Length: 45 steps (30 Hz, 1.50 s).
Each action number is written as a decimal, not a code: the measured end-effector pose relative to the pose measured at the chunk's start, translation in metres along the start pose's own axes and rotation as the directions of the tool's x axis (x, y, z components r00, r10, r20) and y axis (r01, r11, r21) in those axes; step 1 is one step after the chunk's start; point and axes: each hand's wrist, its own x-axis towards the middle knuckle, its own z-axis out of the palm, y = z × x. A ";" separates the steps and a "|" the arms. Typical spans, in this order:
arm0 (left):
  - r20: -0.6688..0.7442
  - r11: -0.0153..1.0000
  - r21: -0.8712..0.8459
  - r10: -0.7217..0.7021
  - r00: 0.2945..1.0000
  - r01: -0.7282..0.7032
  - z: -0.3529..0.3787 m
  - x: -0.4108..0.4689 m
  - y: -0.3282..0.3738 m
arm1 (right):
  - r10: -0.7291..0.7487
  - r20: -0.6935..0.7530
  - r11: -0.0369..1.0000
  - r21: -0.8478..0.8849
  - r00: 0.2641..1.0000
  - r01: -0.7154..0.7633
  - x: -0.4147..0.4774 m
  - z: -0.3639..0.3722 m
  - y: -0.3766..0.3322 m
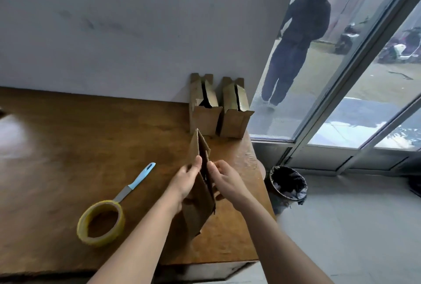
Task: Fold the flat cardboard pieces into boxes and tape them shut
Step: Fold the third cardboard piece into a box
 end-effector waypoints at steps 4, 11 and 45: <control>-0.038 1.000 0.022 0.003 0.999 -0.002 -0.007 0.008 0.009 | 0.011 0.041 0.995 -0.096 0.999 -0.007 0.021 -0.001 -0.004; -0.268 0.828 0.548 0.311 0.912 -0.121 -0.021 0.013 0.020 | -0.064 0.024 0.953 -0.294 0.998 0.069 0.052 -0.003 -0.013; -0.222 0.592 0.760 0.624 0.749 -0.268 -0.043 0.003 -0.036 | -0.187 0.027 0.967 -0.171 0.982 0.189 0.093 -0.004 -0.009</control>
